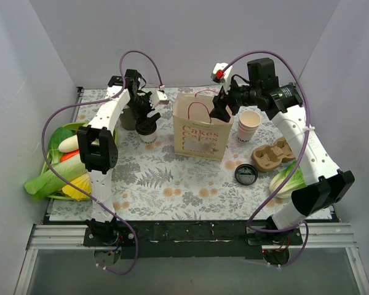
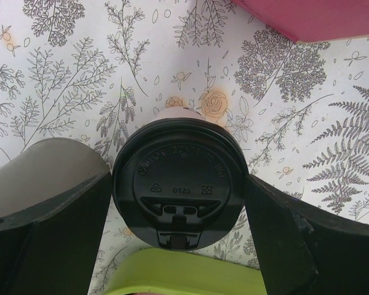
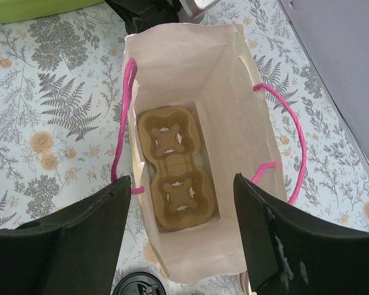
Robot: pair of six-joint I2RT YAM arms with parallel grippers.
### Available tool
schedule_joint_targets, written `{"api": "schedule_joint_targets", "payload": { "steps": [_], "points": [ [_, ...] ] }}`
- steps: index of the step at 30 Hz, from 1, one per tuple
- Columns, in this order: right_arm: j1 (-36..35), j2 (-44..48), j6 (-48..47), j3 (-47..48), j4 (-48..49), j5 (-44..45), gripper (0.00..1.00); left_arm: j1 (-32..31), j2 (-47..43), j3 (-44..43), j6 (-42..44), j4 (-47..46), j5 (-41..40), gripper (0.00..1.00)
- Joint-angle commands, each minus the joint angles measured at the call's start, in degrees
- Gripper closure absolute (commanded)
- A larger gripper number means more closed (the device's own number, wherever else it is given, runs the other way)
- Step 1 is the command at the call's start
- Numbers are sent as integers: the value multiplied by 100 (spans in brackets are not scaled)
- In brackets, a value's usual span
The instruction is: Pack the takeout coffee
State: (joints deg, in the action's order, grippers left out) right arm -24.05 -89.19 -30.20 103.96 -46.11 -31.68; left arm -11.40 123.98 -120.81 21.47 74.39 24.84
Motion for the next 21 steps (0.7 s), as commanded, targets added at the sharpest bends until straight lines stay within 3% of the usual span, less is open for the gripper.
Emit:
{"api": "schedule_joint_targets", "payload": {
  "steps": [1,3,9,12,13,15,16,19,21],
  "points": [
    [24,165,66,-51,216,-110,25,32,-67,-65,-143,137,-23,29],
    [32,174,58,-52,225,-93,25,32,-76,-74,-248,111,-58,37],
    [24,174,84,-113,269,-119,26,32,-138,-91,-582,128,-172,47],
    [24,165,119,-104,304,-84,26,32,-164,-179,-740,207,-181,63],
    [32,165,145,-96,313,-66,26,32,-173,-214,-767,312,-164,76],
    [76,182,268,-87,488,30,25,32,-243,-267,-933,374,-50,89],
    [155,191,808,-78,645,65,24,32,-365,-267,-995,418,38,98],
    [603,95,1821,150,1121,-390,14,32,-620,-162,-1311,410,372,100],
    [735,-89,1921,369,1087,-567,12,32,-901,-92,-1470,410,564,100]
  ]
}}
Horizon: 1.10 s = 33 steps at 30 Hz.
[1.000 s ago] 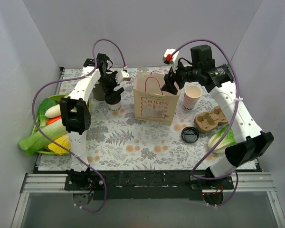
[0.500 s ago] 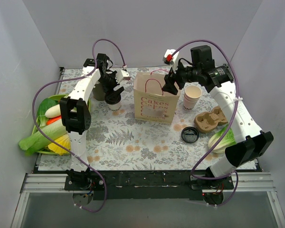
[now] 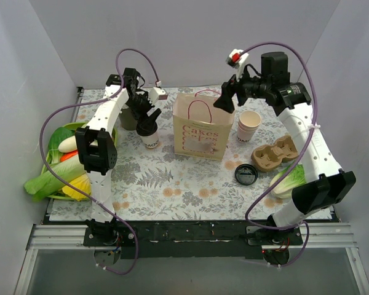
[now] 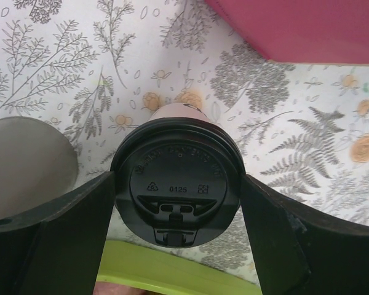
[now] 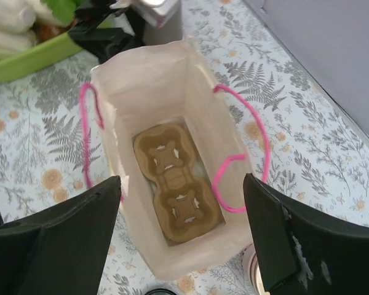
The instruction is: Pack the takeout coffee
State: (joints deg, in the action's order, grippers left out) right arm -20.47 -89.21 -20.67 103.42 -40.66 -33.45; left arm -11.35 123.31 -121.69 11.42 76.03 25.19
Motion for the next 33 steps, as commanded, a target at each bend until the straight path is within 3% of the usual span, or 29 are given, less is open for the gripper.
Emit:
{"api": "schedule_joint_targets", "payload": {
  "steps": [1,8,17,29,33],
  "points": [
    [394,-131,872,564,481,-442,12,28,-922,13,-639,246,583,100],
    [474,-316,862,381,472,-724,14,37,-1695,786,-1001,0,883,100],
    [509,-457,476,434,349,-698,14,19,-2266,1322,-931,0,295,100],
    [562,-702,-209,504,-64,-1032,13,2,-3040,1323,-1098,-229,-331,100],
    [562,-975,-587,864,-336,-900,13,2,-3154,1139,-1581,-508,-313,100]
  ]
}}
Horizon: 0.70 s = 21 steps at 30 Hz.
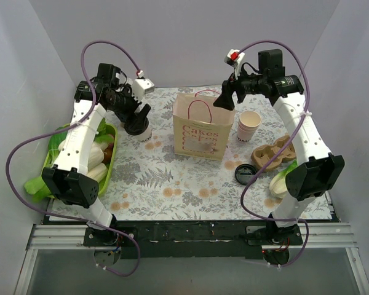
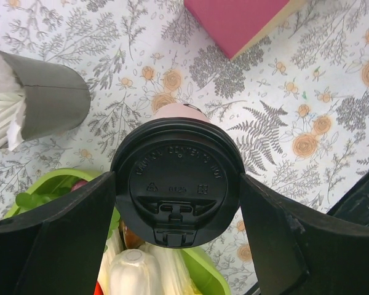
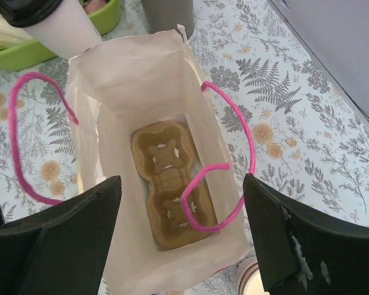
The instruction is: Pack the takeout coffee
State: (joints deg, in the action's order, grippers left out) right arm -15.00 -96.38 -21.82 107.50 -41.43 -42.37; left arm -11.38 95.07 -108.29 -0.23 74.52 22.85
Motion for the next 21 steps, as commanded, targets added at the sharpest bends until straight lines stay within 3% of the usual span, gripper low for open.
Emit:
{"api": "schedule_joint_targets", "payload": {
  "steps": [1,6,9,12,17,21],
  "points": [
    [24,-320,-550,525,-391,35,13,4,-392,-280,-573,-551,-114,100],
    [24,-549,-990,649,-489,141,13,-5,-998,-184,-961,-2122,-27,100],
    [24,-636,-1131,649,-463,255,14,-14,-1140,-271,-1127,-2503,316,100],
    [24,-750,-1315,675,-462,396,16,-40,-999,-718,-1383,-2635,710,100],
    [33,-882,-1579,763,-533,291,31,-189,-657,-1237,-1656,-2803,1396,100],
    [24,-900,-1544,790,-542,238,32,-391,-165,-1659,-1744,-2820,1696,100]
  ]
}}
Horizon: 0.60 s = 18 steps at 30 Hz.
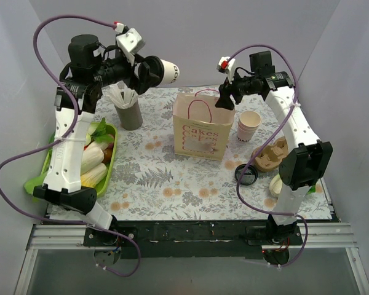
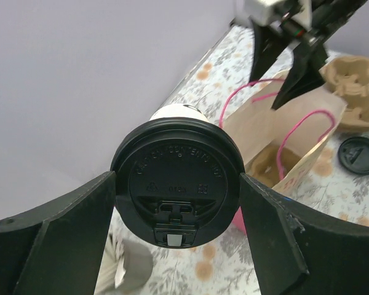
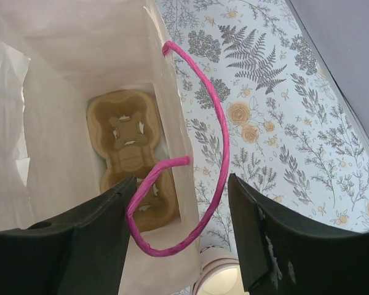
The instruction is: Pack the takeout coffee
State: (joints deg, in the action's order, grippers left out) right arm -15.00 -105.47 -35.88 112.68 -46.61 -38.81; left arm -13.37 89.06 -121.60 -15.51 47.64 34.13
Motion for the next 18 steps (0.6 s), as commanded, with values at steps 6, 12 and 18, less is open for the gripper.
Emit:
{"api": "schedule_joint_targets", "payload": {
  "steps": [6,12,18],
  "points": [
    [33,211,-25,201,29,-66,24,-588,797,-443,126,-27,656,100],
    [94,878,327,-26,178,-48,16,-1018,1017,-487,530,228,533,100],
    [191,1600,828,-940,1355,171,13,-1177,1175,-470,619,439,489,100]
  ]
}}
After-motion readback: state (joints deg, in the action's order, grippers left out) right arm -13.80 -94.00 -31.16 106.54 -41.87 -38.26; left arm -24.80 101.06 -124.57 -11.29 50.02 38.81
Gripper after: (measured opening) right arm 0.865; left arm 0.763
